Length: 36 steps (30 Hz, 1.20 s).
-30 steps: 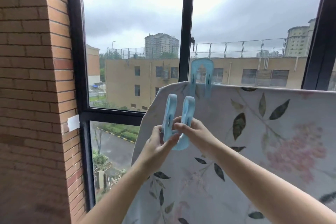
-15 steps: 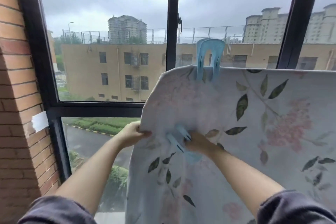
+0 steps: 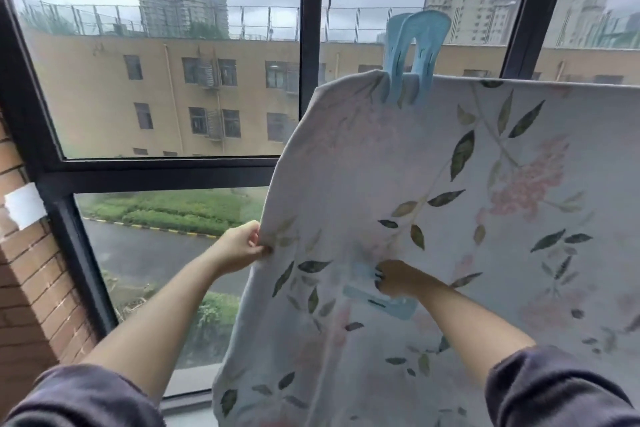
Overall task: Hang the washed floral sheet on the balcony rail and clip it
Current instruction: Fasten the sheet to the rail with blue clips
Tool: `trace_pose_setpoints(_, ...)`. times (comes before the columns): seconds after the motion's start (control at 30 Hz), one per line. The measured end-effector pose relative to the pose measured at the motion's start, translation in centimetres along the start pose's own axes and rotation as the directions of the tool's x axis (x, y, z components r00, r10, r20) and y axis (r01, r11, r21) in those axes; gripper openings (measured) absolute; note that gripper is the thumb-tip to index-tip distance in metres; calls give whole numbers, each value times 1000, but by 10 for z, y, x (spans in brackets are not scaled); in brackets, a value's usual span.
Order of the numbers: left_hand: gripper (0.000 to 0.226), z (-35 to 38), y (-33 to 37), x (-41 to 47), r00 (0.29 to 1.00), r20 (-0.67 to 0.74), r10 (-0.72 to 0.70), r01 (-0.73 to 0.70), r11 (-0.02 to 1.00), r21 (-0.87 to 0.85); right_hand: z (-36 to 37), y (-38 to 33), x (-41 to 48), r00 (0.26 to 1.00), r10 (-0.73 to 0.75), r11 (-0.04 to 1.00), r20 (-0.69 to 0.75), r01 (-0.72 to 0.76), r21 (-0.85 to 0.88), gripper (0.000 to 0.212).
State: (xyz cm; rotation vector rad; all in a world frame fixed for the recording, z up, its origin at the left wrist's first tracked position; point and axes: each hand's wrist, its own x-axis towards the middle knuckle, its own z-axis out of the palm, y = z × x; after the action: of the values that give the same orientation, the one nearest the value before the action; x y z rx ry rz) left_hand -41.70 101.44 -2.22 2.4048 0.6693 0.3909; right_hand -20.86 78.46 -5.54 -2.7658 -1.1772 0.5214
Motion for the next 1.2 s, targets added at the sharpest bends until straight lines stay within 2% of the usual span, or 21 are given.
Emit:
trace_pose_setpoints(0.07, 30, 15, 1, -7, 993, 118, -4, 4, 1000, -5, 7, -2, -9, 997, -60, 986, -44, 66, 152, 11)
trace_pose_setpoints(0.1, 26, 19, 1, -8, 996, 86, -19, 13, 998, 69, 2, -5, -11, 988, -100, 954, -115, 128, 272, 20)
trace_pose_setpoints(0.17, 15, 27, 5, -8, 985, -133, -110, 140, 960, 242, -12, -8, -17, 957, -122, 861, -263, 234, 452, 43)
trace_pose_setpoints(0.2, 14, 30, 5, -9, 953, -260, -157, 227, 937, 264, -16, -6, -15, 941, -79, 850, -329, 235, 470, 47)
trace_pose_setpoints(0.27, 8, 36, 3, -14, 877, -429, -217, 301, 944, 136, -18, 9, -12, 927, 124, 921, -353, 25, 389, 35)
trace_pose_setpoints(0.33, 6, 46, 6, -24, 807, -548, -220, 244, 969, -30, -10, 29, -14, 932, 280, 939, -229, -216, 269, 19)
trace_pose_setpoints(0.37, 9, 53, 12, -30, 781, -597, -183, 175, 982, -71, -4, 36, -18, 948, 281, 939, -149, -240, 248, 14)
trace_pose_setpoints(0.43, 12, 67, 29, -44, 757, -652, -49, -10, 996, -86, 4, 39, -22, 983, 179, 945, -47, -159, 285, 10)
trace_pose_setpoints(0.47, 12, 77, 40, -49, 757, -653, 38, -108, 992, -67, 6, 40, -23, 993, 100, 945, -56, -78, 318, 15)
trace_pose_setpoints(0.57, 9, 107, 67, -49, 778, -568, 269, -301, 953, 39, 0, 40, -25, 956, -25, 890, -292, 154, 429, 13)
trace_pose_setpoints(0.6, 17, 116, 73, -43, 814, -512, 276, -294, 955, 47, -5, 44, -21, 934, -1, 878, -356, 171, 447, 12)
trace_pose_setpoints(0.63, 26, 123, 76, -36, 863, -452, 226, -241, 970, 25, -9, 51, -15, 919, 79, 870, -386, 125, 476, 30)
trace_pose_setpoints(0.7, 42, 139, 84, -24, 952, -301, -64, 26, 991, -128, -10, 81, -7, 902, 344, 796, -262, -132, 591, 54)
trace_pose_setpoints(0.73, 49, 149, 87, -20, 955, -207, -213, 173, 965, -197, -6, 102, -7, 896, 414, 754, -162, -238, 612, 55)
trace_pose_setpoints(0.8, 57, 169, 92, -18, 936, -57, -347, 330, 923, -196, 8, 131, -8, 917, 399, 731, -15, -308, 609, 48)
trace_pose_setpoints(0.9, 50, 207, 109, -21, 914, 77, -398, 405, 883, -239, 30, 150, -10, 944, 320, 744, 82, -304, 596, 47)
trace_pose_setpoints(0.93, 45, 222, 119, -23, 894, 129, -429, 447, 835, -321, 38, 154, -10, 955, 282, 748, 97, -282, 601, 48)
trace_pose_setpoints(1.0, 30, 242, 136, -27, 849, 241, -470, 517, 644, -563, 51, 157, -11, 977, 203, 762, 63, -198, 617, 43)
trace_pose_setpoints(1.07, 19, 264, 149, -33, 834, 314, -454, 512, 424, -747, 59, 165, -15, 988, 154, 749, -3, -115, 653, 32)
trace_pose_setpoints(1.1, 20, 272, 153, -36, 842, 311, -440, 482, 356, -801, 59, 167, -18, 992, 122, 734, -25, -74, 675, 27)
trace_pose_setpoints(1.2, 36, 291, 166, -40, 871, 278, -405, 422, 325, -847, 57, 166, -34, 999, -37, 654, 29, 2, 757, 21)
